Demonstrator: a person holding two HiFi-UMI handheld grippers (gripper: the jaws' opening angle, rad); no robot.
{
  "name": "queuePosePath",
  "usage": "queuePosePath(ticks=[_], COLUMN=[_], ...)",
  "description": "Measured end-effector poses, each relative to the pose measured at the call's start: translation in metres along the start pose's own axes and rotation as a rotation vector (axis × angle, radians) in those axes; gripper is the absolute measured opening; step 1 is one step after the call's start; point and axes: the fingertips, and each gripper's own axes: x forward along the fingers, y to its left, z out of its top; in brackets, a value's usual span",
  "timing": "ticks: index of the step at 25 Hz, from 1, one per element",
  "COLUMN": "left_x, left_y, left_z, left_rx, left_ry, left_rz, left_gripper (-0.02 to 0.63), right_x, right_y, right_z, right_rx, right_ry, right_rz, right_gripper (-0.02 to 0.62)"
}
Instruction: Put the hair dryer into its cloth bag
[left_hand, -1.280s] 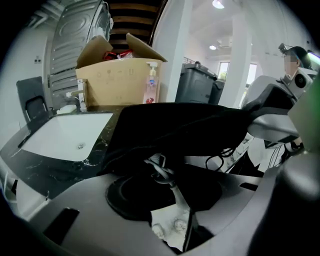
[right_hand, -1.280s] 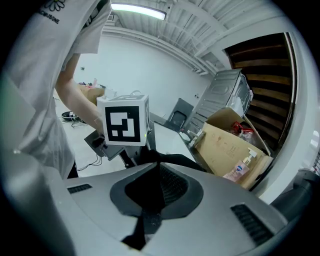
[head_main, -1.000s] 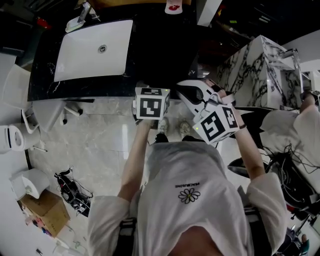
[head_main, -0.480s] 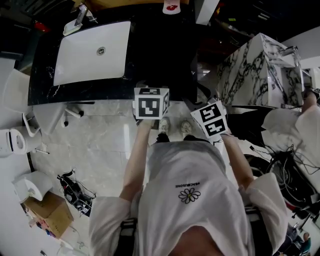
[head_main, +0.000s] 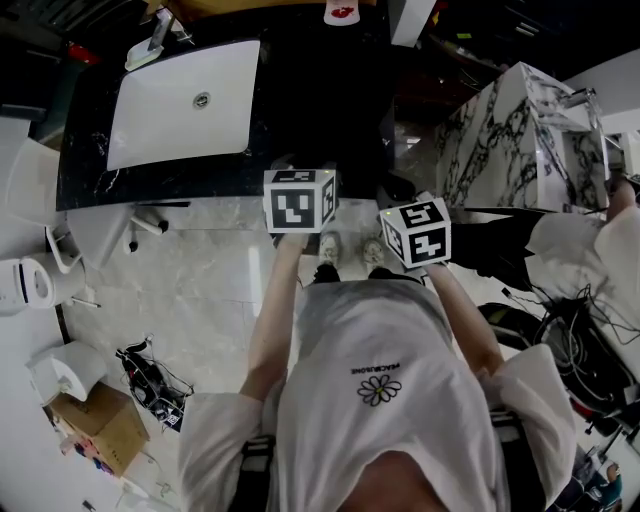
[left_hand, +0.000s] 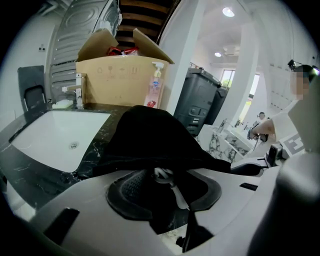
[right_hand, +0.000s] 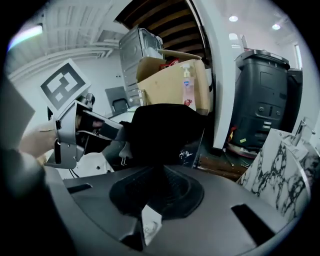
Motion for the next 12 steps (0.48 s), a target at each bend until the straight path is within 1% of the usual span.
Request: queuePosePath(ticks=[2,7,12], left_x=[0.0,0.001,0.019], left_y=[0.001,0.008,0.017], left_z=[0.0,0.008,0.008], left_rx=[0.001,0.008,0.033], left_ry=[-0.001,-0.018,-0.016], left_rz=[0.002,0.014,0.052], left_gripper=[0.169,0.169,0.168], right_x=[-0.004,-0.022,-0.033], right_y=[-0.001,0.001,-0.003], right_z=[0.0,0.003,0.007], right_rx=[-0.019,-0.11,-0.139], right_ry=[0.006,0.019,0.014], right_rz=[0.006,0.049,0.077], right_gripper=[0.02,0.015,0.014])
